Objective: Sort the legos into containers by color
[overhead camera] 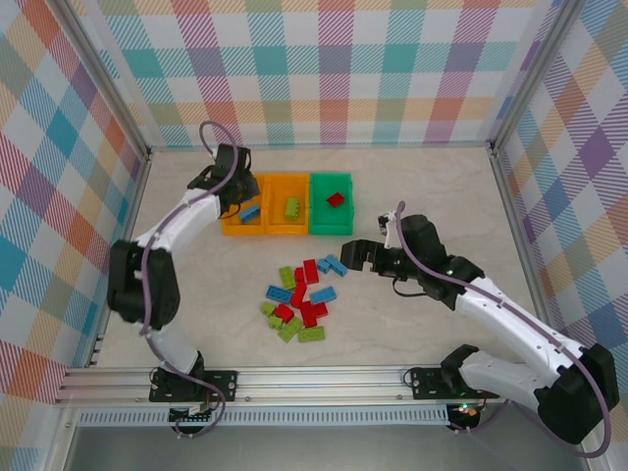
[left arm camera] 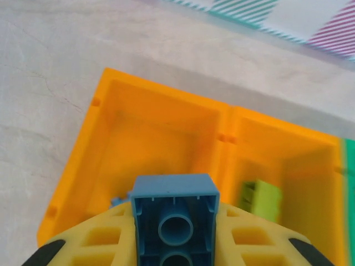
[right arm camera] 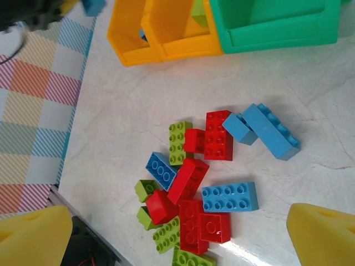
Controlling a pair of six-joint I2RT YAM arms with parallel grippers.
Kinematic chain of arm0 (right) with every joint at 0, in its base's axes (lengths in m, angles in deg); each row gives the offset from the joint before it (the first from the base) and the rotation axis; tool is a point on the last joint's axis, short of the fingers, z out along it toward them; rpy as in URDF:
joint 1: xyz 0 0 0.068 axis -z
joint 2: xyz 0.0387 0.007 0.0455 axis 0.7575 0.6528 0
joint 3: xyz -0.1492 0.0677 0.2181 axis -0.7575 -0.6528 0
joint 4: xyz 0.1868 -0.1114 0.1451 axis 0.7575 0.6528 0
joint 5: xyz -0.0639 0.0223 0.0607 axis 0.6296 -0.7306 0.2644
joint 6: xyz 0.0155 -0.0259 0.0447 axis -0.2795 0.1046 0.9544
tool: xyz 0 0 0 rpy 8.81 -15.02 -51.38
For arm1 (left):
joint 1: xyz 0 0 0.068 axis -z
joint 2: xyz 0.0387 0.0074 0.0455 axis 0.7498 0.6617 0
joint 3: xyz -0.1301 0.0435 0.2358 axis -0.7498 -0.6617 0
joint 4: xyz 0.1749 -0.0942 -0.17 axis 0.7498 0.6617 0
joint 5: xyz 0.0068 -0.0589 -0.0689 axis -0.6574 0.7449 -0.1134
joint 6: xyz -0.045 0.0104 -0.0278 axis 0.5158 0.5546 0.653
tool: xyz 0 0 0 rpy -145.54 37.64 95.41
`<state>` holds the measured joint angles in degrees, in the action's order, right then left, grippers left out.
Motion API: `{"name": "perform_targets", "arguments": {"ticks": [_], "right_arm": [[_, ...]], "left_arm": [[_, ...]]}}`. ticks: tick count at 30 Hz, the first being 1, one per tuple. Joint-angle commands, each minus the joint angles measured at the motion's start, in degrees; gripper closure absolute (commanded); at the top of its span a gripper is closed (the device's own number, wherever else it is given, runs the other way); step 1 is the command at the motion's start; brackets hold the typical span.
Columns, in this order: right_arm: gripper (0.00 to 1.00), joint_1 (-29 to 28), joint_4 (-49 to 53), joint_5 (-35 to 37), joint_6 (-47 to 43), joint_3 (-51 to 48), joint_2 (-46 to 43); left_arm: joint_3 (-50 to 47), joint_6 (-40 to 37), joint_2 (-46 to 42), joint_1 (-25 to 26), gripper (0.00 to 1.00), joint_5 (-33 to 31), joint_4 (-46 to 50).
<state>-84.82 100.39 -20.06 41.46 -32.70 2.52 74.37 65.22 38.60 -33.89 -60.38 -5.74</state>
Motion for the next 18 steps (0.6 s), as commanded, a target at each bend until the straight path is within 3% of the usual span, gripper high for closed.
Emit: {"name": "perform_targets", "arguments": {"ticks": [1, 6, 10, 13, 18], "right_arm": [[0.00, 0.1, 1.4, 0.8, -1.3, 0.4, -2.6], [0.00, 0.1, 2.9, 1.9, -1.1, -0.2, -3.1], [0.00, -0.4, 3.8, 2.5, -0.2, 0.4, -0.8], [0.05, -3.1, 4.2, 3.9, 0.2, 2.5, 3.2], [0.14, -8.8, 7.9, 8.2, -1.2, 9.5, 14.8]], "left_arm": [[5.2, -3.3, 6.4, -2.3, 0.70, 3.5, 3.2], [8.9, -3.6, 7.6, -3.0, 0.42, 4.8, 3.7], [6.3, -2.2, 1.6, -2.8, 0.36, 6.2, 4.1], [1.1, -1.4, -8.0, -1.1, 0.36, 7.8, 4.3], [-8.8, -6.7, -27.0, 7.6, 0.32, 9.0, 8.1]]}}
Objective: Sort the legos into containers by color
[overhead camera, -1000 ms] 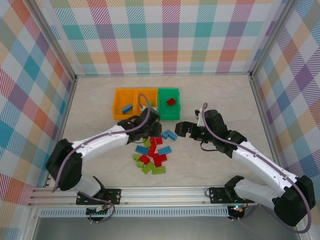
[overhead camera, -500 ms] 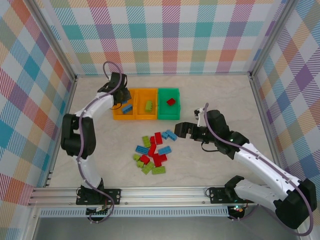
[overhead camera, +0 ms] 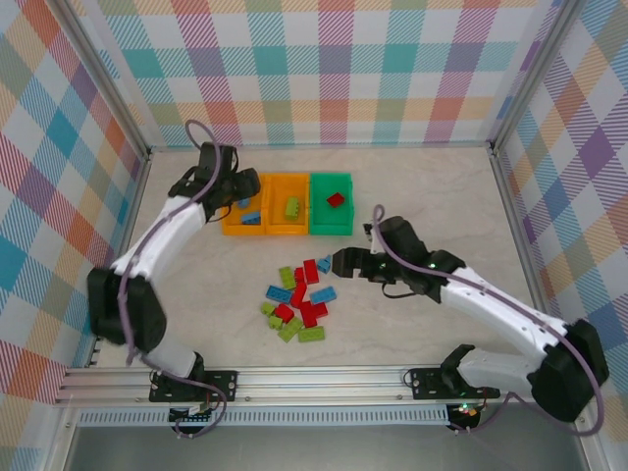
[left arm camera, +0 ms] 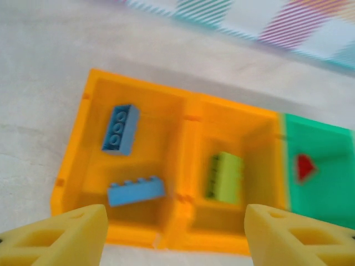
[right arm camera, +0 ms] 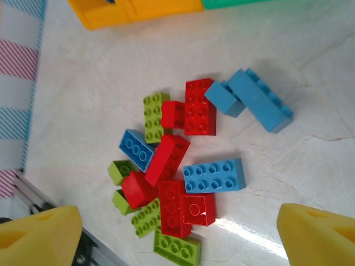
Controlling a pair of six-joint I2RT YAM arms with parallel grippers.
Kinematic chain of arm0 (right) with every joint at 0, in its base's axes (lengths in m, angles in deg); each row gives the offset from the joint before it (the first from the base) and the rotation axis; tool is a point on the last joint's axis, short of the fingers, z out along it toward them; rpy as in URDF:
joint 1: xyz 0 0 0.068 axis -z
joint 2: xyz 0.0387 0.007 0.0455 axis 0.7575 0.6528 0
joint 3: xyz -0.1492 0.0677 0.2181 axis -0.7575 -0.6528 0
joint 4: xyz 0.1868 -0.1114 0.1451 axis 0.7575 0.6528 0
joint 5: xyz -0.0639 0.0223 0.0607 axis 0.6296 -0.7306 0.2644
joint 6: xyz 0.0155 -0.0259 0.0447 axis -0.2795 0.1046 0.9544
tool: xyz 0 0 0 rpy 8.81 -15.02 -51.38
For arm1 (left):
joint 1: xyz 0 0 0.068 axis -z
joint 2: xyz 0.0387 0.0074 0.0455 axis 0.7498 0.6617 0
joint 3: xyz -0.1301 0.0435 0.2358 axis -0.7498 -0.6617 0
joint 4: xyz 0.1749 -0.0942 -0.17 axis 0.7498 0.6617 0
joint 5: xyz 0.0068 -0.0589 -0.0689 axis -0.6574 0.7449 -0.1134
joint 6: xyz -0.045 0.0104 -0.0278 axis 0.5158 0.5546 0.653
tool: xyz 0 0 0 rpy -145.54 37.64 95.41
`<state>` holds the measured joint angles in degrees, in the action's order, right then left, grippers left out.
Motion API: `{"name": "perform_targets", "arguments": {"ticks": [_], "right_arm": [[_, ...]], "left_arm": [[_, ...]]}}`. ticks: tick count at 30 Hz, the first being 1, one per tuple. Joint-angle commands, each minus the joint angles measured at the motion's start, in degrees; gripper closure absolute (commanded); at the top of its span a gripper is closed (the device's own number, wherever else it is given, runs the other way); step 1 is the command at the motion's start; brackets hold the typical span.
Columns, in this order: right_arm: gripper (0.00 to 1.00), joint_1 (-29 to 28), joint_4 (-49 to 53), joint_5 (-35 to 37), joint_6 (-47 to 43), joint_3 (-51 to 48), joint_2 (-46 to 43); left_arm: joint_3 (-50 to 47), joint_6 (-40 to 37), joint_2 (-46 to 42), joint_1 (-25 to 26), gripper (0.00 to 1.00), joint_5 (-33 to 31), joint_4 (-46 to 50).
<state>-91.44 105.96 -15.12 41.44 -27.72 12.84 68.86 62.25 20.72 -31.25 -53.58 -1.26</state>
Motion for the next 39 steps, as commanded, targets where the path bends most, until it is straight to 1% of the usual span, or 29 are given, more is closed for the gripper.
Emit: {"name": "perform_targets", "arguments": {"ticks": [1, 3, 5, 8, 11, 14, 18, 21, 24, 28, 32, 34, 36, 39], "right_arm": [[0.17, -3.0, 2.3, 4.0, -1.2, 5.3, 6.7], [0.23, -4.5, 1.4, 5.0, -0.8, 7.2, 11.8], [0.27, -5.4, 0.9, 5.2, -1.0, 9.3, 16.4], [0.39, -6.8, 2.8, 7.2, -2.2, 13.9, 23.5], [0.42, -7.5, 3.4, 10.0, -2.9, 16.6, 29.1], [0.44, -7.5, 1.1, 9.6, -3.1, 18.1, 33.4], [0.48, -7.4, 0.6, 11.4, -2.5, 21.0, 38.5], [0.49, -7.4, -0.4, 10.7, -1.6, 21.7, 40.3], [0.48, -7.3, -1.1, 9.9, -1.1, 21.9, 41.3], [0.49, -7.3, -1.3, 9.2, -1.2, 22.4, 43.1], [0.51, -7.4, -0.2, 10.9, -1.0, 22.2, 44.9], [0.53, -7.4, 0.4, 11.9, -1.4, 22.2, 45.1], [0.59, -7.3, 1.0, 12.9, -1.8, 22.0, 44.3], [0.68, -7.0, 0.6, 12.2, -2.2, 20.8, 40.2]], "left_arm": [[-4.1, -5.9, -11.9, 6.9, 0.31, 2.3, 5.4], [-5.6, -11.7, -18.4, 11.1, 0.29, 2.5, 10.2], [-6.6, -16.7, -23.4, 13.7, 0.27, 5.5, 15.2], [-9.1, -23.0, -30.2, 15.5, 0.22, 12.3, 22.5], [-14.5, -30.9, -37.0, 16.1, 0.17, 17.1, 27.0], [-20.5, -36.8, -44.3, 16.1, 0.13, 18.6, 28.7], [-26.0, -38.7, -51.3, 16.2, 0.12, 17.4, 25.0], [-27.5, -38.6, -51.5, 16.2, 0.12, 16.3, 22.4], [-27.7, -38.7, -49.6, 16.2, 0.12, 16.4, 20.9], [-27.6, -38.6, -47.4, 16.2, 0.12, 16.7, 19.5], [-28.0, -38.3, -46.2, 16.2, 0.12, 17.5, 18.7], [-28.4, -38.6, -46.4, 16.2, 0.10, 18.8, 18.2], [-28.9, -39.1, -47.0, 16.2, 0.09, 20.3, 18.0], [-29.6, -40.0, -47.7, 16.2, 0.08, 22.7, 17.5]]}}
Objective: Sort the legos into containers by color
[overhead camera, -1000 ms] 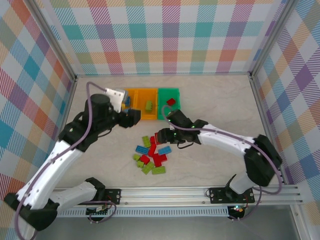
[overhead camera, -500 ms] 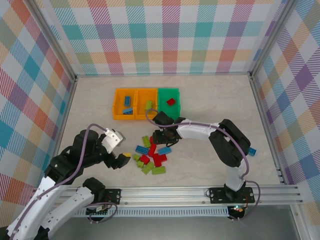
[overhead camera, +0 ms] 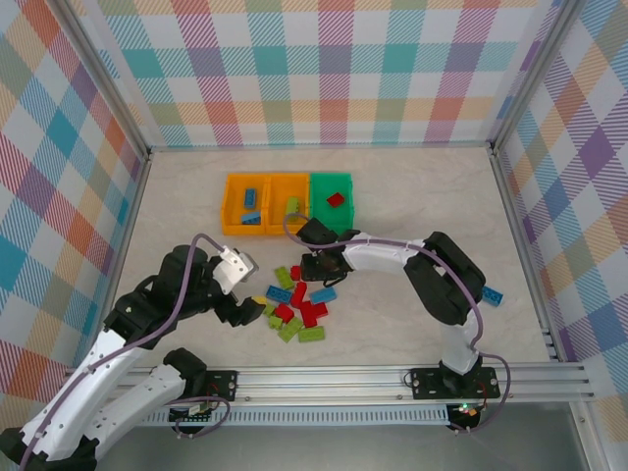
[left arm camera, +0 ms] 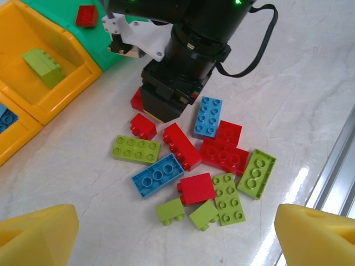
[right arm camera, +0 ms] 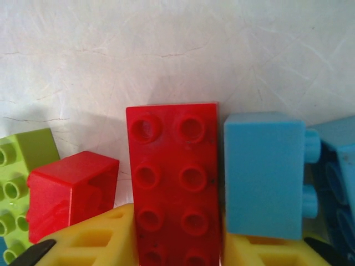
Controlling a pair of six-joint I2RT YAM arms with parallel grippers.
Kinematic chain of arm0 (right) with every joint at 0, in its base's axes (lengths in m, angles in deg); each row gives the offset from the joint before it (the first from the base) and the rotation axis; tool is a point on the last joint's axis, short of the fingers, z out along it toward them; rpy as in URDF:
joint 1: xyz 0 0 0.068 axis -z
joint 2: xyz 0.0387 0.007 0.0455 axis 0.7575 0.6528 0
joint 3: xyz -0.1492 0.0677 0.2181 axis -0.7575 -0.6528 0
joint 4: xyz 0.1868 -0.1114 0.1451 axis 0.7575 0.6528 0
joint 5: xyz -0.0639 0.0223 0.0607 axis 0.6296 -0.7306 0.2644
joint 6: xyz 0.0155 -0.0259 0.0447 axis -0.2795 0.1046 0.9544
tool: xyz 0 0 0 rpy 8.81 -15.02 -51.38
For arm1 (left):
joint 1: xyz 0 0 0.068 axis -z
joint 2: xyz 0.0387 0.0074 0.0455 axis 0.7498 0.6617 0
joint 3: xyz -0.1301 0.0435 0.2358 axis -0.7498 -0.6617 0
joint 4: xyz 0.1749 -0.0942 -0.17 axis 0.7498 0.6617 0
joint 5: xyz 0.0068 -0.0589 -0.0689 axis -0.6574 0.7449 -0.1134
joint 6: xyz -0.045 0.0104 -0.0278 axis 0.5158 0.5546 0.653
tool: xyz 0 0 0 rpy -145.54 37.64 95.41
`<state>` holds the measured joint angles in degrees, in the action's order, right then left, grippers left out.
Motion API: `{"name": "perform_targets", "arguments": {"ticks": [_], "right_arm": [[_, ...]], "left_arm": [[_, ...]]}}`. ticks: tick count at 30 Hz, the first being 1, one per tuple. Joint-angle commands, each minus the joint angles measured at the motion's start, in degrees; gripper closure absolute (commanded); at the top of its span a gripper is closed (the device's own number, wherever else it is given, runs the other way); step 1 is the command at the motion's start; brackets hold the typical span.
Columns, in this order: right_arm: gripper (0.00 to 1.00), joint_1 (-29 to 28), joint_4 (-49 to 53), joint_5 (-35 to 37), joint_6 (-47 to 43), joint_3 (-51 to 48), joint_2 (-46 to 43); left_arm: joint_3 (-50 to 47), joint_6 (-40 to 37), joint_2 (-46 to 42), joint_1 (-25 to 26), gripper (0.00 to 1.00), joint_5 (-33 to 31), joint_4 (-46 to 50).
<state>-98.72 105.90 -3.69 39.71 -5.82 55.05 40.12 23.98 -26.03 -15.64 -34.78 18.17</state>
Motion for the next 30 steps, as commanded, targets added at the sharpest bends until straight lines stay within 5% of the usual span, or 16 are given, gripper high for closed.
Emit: {"name": "perform_targets", "arguments": {"ticks": [1, 5, 10, 21, 27, 30], "right_arm": [[0.69, 0.3, 0.1, 0.1, -0.7, -1.6, -3.9], [0.71, 1.8, -1.1, -0.9, -1.6, -3.4, -12.9], [0.72, 8.8, -1.1, 2.5, -5.1, -1.9, -17.9], [0.67, 18.3, 5.3, 0.9, -12.1, 23.3, 2.8], [0.47, 18.3, 8.1, 0.8, -11.8, 30.4, 8.0], [0.45, 18.3, 8.8, 0.5, -12.5, 29.8, 5.7]], "left_arm": [[-1.0, -2.0, -1.0, 0.7, 0.08, 5.1, -2.1], [-2.3, -2.2, -0.9, 0.8, 0.06, 9.9, -4.0], [-3.7, -1.1, 0.3, 0.8, 0.02, 7.5, -7.7], [-6.8, 1.3, -3.1, 0.8, 0.00, -3.0, -11.5], [-7.8, 2.4, -4.2, 0.8, 0.00, -7.5, -11.9], [-7.8, 3.8, -3.7, 0.7, 0.00, -9.2, -12.3]]}}
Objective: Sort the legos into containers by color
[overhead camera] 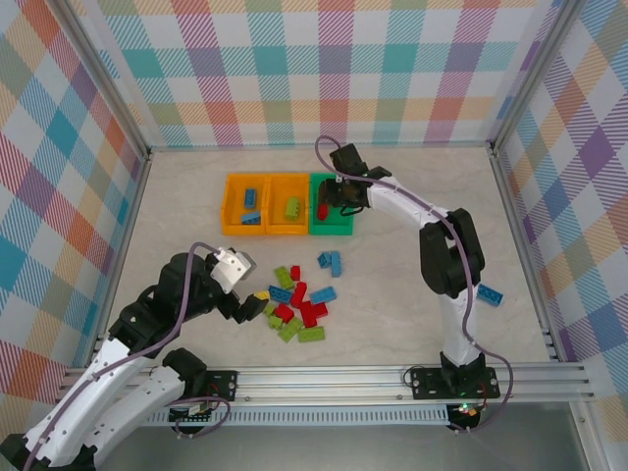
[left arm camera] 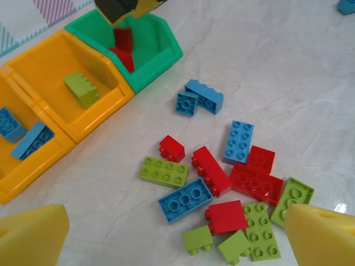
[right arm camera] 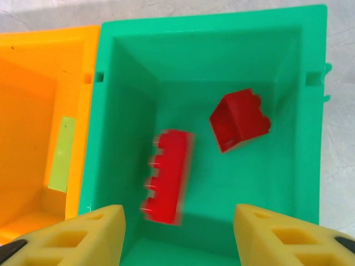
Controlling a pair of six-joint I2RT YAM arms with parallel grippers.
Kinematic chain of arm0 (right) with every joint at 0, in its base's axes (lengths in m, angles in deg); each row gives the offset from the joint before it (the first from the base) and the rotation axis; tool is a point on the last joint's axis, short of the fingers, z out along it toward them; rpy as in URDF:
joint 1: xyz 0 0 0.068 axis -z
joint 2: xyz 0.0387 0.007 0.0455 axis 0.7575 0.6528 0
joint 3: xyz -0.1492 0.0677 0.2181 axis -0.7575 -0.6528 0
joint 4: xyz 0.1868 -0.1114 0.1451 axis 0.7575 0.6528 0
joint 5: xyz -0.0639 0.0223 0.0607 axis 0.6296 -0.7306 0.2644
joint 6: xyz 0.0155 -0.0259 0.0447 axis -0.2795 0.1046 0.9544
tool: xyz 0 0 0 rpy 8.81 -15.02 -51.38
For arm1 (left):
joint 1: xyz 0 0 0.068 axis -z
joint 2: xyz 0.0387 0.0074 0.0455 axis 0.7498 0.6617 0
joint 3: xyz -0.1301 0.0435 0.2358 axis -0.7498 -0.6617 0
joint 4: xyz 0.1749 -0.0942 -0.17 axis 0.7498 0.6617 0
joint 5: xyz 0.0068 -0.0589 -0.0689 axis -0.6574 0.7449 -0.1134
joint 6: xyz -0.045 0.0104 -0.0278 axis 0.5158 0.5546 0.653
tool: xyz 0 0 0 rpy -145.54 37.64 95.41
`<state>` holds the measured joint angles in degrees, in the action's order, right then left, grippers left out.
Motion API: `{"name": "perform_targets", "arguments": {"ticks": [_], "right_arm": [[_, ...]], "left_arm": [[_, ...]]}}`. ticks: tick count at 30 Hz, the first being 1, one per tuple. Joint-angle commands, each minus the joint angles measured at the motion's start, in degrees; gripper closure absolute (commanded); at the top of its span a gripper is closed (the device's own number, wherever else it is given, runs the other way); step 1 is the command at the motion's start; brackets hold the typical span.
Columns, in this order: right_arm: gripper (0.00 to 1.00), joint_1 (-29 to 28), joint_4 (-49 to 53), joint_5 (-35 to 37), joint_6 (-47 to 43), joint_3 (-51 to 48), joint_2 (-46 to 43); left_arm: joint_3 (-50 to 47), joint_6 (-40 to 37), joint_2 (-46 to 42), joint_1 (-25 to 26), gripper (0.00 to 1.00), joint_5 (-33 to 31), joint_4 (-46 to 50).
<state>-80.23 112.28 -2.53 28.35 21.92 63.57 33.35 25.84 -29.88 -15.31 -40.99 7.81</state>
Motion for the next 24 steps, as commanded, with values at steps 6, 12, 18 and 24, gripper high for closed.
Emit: {"name": "perform_targets", "arguments": {"ticks": [6, 12, 18, 24], "right_arm": [[0.35, -0.2, 0.4, -9.5, -3.1, -8.5, -17.1], [0.16, -1.1, -7.5, -22.2, -2.8, -28.9, -34.8], [0.02, -1.5, -12.7, -30.8, -3.1, -46.1, -49.1], [0.00, -1.5, -11.1, -28.9, -1.7, -51.1, -53.8]], "left_arm": [[6.8, 30.3, 10.0, -0.3, 0.00, -12.6, 2.5], [8.7, 68.0, 25.3, -0.4, 0.01, -10.6, 2.1], [7.3, 81.1, 37.1, -0.3, 0.03, -6.5, -4.2], [10.5, 84.6, 47.2, -0.3, 0.09, -10.6, -2.2]]}}
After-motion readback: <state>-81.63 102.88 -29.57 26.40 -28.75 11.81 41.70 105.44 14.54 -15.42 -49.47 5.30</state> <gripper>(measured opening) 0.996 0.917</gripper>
